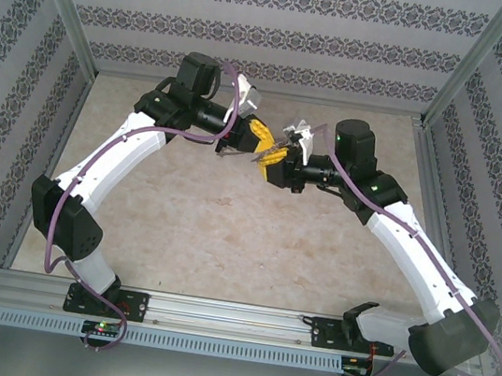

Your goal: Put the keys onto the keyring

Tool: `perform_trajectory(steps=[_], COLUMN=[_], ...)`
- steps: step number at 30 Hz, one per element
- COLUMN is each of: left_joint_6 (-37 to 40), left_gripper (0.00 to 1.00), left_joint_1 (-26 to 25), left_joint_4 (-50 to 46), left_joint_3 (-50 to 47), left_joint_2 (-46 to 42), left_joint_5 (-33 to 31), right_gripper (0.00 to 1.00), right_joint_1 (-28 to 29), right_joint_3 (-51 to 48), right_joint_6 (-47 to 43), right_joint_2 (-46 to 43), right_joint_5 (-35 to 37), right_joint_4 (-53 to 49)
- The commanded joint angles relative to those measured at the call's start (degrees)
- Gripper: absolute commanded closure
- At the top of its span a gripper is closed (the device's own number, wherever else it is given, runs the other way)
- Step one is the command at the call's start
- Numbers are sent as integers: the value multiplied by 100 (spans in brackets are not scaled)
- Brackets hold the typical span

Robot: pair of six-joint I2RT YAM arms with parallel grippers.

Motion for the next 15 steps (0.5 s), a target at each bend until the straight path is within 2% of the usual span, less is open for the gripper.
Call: perform_trajectory(steps=[1, 5, 11, 15], left_joint_6=[-65, -69, -77, -69], left_gripper=[100, 100, 100, 100], left_joint_1=[-49, -44, -49, -43], left_joint_4=[287, 318, 336, 358], left_joint_3=[-68, -90, -117, -137], left_joint_2=[-128, -131, -149, -168], left_joint_5=[130, 136, 150, 161], right_gripper=[66, 62, 62, 63], right_joint_1=[-2, -282, -1040, -1192], right_joint_3=[144, -48, -242, -124], right_joint_6=[-143, -54, 280, 389], right_joint_2=[-147, -466, -1034, -1014], right_joint_5=[-126, -243, -602, -663], right_joint_4=[8, -63, 152, 231])
